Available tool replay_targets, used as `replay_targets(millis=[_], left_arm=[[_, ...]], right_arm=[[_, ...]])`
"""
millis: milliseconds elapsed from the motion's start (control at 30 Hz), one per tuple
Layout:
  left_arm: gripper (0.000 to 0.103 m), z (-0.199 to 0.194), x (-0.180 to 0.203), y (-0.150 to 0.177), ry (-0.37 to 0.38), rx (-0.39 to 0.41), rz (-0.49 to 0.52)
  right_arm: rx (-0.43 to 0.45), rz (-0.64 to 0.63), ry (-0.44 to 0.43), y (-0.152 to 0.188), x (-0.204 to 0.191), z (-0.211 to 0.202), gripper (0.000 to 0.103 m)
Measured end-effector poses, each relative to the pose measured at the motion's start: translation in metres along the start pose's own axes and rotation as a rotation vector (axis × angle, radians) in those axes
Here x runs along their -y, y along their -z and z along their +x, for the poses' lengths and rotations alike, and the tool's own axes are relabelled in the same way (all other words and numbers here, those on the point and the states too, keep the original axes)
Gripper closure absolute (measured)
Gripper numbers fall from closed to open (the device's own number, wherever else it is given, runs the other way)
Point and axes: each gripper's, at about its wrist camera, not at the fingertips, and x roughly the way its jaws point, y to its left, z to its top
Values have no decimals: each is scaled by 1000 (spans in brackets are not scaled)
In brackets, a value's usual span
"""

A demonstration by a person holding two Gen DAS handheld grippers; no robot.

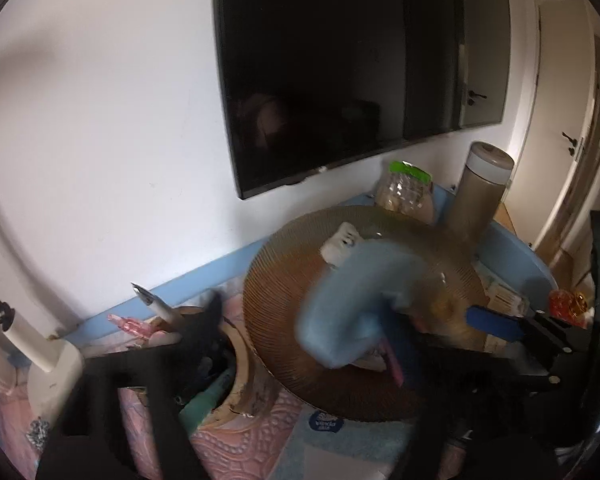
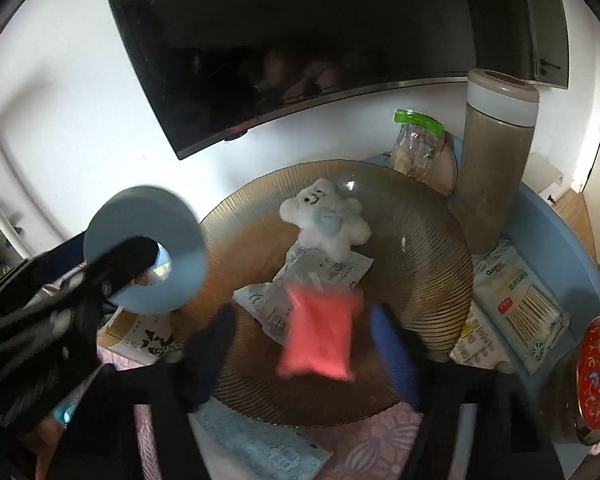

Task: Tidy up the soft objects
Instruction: 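Carry tape roll and red bag into the amber bowl and open both tools, then move both open tools back over the remaining soft items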

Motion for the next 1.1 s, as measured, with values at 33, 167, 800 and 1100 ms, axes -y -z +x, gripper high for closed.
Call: replay_targets(millis=[33, 167, 800, 1100], left_arm=[[15, -6, -1, 2, -11, 28, 6], [15, -32, -5, 6, -5, 51, 16], [15, 48, 3, -24, -85, -392, 22], [15, -78, -38, -8, 28, -114, -100]], right_arm=[[5, 3, -6, 1, 3, -1, 31], [13, 24, -2, 3, 14, -10, 30], [-58, 5, 65, 26, 18, -36, 23], [-13, -43, 1, 42, 5, -58, 23]])
